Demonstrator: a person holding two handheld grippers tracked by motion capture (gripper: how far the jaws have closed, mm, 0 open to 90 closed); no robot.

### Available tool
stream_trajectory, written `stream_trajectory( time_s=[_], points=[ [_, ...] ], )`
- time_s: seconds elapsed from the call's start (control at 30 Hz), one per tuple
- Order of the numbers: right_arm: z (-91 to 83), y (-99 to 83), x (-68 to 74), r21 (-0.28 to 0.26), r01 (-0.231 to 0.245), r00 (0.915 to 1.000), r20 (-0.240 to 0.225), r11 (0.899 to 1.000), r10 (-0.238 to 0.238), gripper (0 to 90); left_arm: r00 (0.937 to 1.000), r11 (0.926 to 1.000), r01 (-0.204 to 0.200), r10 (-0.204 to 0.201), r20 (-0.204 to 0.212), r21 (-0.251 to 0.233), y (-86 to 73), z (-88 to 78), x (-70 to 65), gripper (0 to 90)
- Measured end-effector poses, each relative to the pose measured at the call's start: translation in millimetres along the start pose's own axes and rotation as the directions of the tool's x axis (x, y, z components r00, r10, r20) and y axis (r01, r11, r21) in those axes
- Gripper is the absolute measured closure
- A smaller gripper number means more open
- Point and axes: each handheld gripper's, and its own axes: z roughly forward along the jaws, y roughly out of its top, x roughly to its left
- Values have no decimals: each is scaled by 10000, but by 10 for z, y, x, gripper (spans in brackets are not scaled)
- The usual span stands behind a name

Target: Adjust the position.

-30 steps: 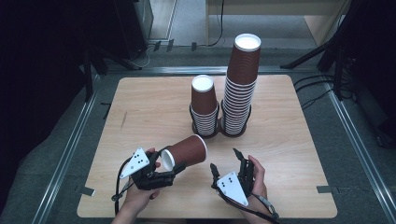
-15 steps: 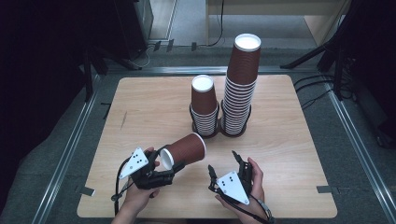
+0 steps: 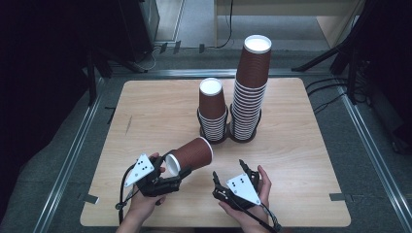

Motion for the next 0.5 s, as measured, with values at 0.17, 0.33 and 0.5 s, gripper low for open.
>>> stream_trajectory(
  time_s=[0.17, 0.33, 0.5],
  points=[
    [-5, 9, 4, 155, -1130, 9915, -636, 9935, 1137, 137, 10000, 10000, 5, -5, 3, -4, -4, 3, -7, 220],
    [-17, 16, 24, 102, -1740, 9808, -876, 9847, 1743, 137, 10000, 10000, -13, 13, -3, -87, -3, -2, -3, 220],
    [-30, 47, 22, 5, -2405, 9657, -1008, 9706, 2393, 137, 10000, 9999, -11, 10, -68, -158, 1, -11, 0, 220]
  ],
)
